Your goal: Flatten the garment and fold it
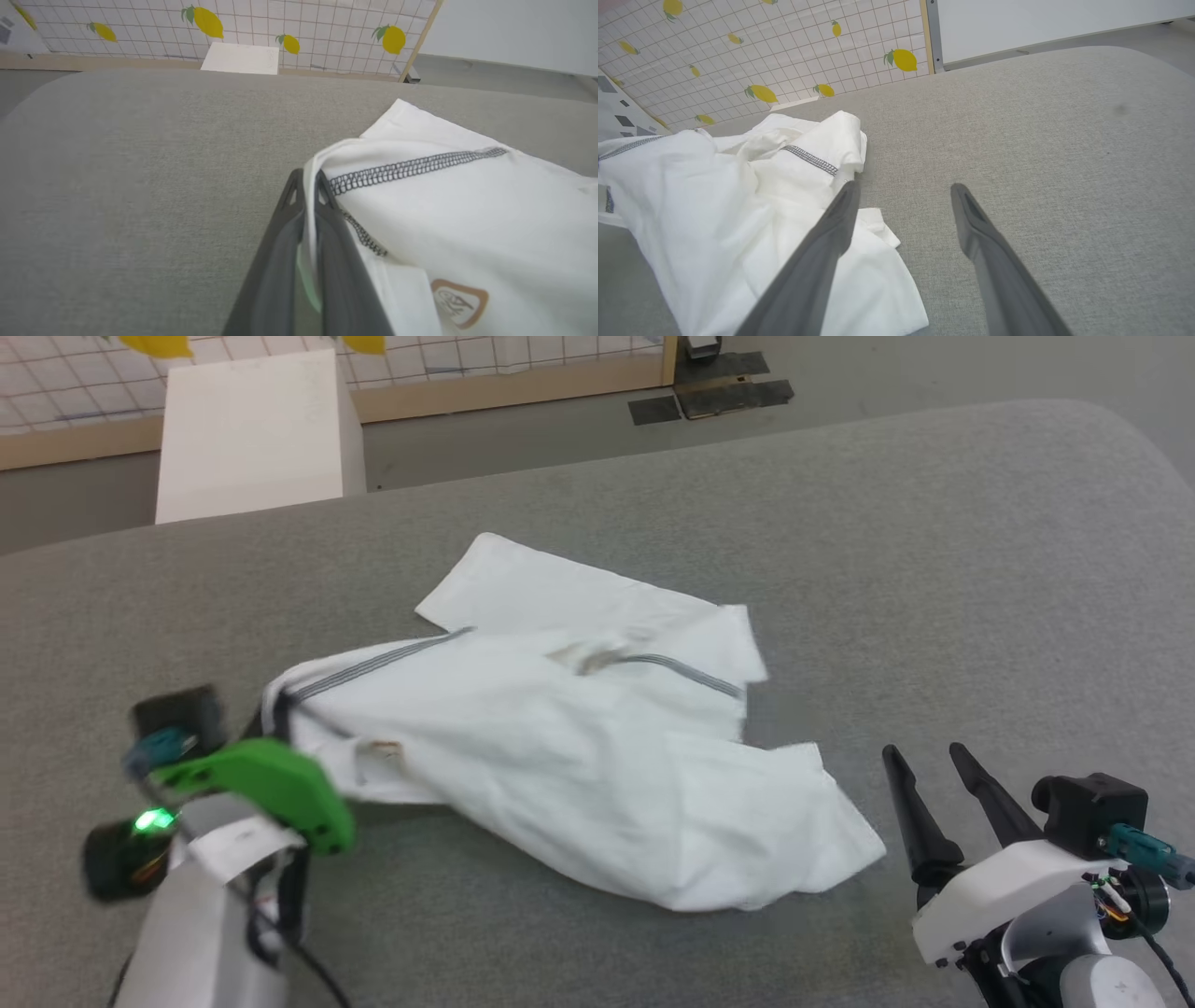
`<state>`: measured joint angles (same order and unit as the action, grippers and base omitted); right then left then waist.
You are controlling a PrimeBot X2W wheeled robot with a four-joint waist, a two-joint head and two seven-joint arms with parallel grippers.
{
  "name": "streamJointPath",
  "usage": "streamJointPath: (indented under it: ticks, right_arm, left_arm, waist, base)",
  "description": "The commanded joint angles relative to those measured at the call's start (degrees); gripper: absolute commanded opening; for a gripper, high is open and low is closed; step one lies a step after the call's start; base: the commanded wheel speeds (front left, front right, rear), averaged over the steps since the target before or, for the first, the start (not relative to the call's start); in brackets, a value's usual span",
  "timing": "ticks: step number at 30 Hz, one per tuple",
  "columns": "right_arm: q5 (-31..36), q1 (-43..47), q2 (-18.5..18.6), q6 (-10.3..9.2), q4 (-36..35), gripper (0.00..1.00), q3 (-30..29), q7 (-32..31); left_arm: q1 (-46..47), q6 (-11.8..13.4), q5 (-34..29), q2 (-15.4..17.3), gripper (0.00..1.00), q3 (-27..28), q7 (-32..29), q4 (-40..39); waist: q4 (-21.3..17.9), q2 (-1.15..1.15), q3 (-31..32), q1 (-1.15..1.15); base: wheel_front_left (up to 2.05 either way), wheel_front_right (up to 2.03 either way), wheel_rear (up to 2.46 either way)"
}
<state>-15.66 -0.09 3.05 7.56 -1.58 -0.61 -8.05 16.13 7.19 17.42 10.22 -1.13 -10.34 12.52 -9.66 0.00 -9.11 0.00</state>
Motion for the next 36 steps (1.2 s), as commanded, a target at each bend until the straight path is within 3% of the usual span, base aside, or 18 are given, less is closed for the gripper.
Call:
streamJointPath:
  ticks: [1,6,9,10,11,12,17,21,25,33,34,35,36]
  right_arm:
    - [0.1,-0.8,-0.2,-0.08,-0.2,1.00,-0.1,0.1]
    - [0.2,-0.5,-0.2,-0.08,-0.4,1.00,-0.5,-0.2]
    - [0.3,-0.5,-0.2,-0.08,-0.4,1.00,-0.4,-0.7]
    - [0.4,-0.6,-0.2,-0.08,-0.4,1.00,-0.3,-0.8]
    - [0.6,-0.6,-0.2,-0.08,-0.5,1.00,-0.2,-0.9]
    - [0.7,-0.7,-0.2,-0.08,-0.5,1.00,-0.1,-1.0]
    - [2.1,-2.1,-0.2,-0.08,-0.6,1.00,1.6,-1.9]
    - [4.5,-4.0,-0.2,-0.08,1.7,1.00,3.9,-6.0]
    - [6.1,-6.2,-0.1,-0.08,5.5,1.00,7.4,-14.3]
    - [6.9,-9.7,0.7,-0.08,12.0,1.00,11.3,-28.6]
    - [6.9,-9.9,0.7,-0.08,12.4,0.70,11.4,-29.3]
    - [7.0,-10.0,0.9,-0.08,12.8,0.21,11.4,-30.0]
    - [7.2,-10.0,1.1,-0.08,13.0,0.00,11.0,-30.0]
  left_arm:
    - [-2.8,1.4,1.1,1.2,0.00,2.2,0.9,-1.2]
    - [-11.1,4.9,3.2,1.7,0.00,7.2,0.0,-4.5]
    - [-15.4,4.9,5.2,0.4,0.00,7.5,-2.8,-5.0]
    - [-16.2,4.4,6.1,-0.1,0.27,7.4,-3.3,-5.0]
    - [-16.9,3.5,7.1,-0.7,0.90,7.0,-3.5,-5.1]
    - [-17.2,2.7,7.9,-1.3,1.00,6.9,-2.8,-5.4]
    - [-16.4,-2.6,10.0,-4.6,1.00,6.3,11.2,-8.3]
    - [-15.0,-4.5,7.5,-5.4,1.00,3.9,20.5,-7.8]
    - [-12.9,-5.1,5.1,-5.8,1.00,2.4,24.1,-7.2]
    - [-10.0,-6.3,4.3,-6.5,1.00,1.6,25.2,-4.9]
    - [-9.9,-6.3,4.3,-6.5,1.00,1.5,25.3,-4.7]
    - [-9.8,-6.4,4.2,-6.6,1.00,1.5,25.3,-4.3]
    - [-9.7,-6.5,4.1,-6.6,1.00,1.5,25.3,-4.0]
  waist:
    - [1.2,0.00,0.4,0.00]
    - [3.6,0.00,0.7,0.00]
    - [5.0,0.00,0.8,0.00]
    - [5.3,0.00,0.8,0.00]
    - [5.8,0.00,0.9,0.00]
    - [6.1,0.00,0.9,0.00]
    - [7.9,0.00,0.5,0.00]
    - [9.2,0.00,-0.6,0.00]
    - [10.5,0.00,-2.1,0.00]
    - [12.0,0.00,-4.6,0.00]
    - [12.0,0.00,-4.7,0.00]
    - [12.1,0.00,-4.7,0.00]
    - [12.1,0.00,-4.5,0.00]
  base:
    - [0.00,0.00,0.00]
    - [0.00,0.00,0.00]
    - [0.00,0.00,0.00]
    - [0.00,0.00,0.00]
    - [0.00,0.00,0.00]
    - [0.00,0.00,0.00]
    - [0.00,0.00,0.00]
    - [0.00,0.00,0.00]
    - [0.00,0.00,0.00]
    - [0.00,0.00,0.00]
    - [0.00,0.00,0.00]
    - [0.00,0.00,0.00]
    - [0.00,0.00,0.00]
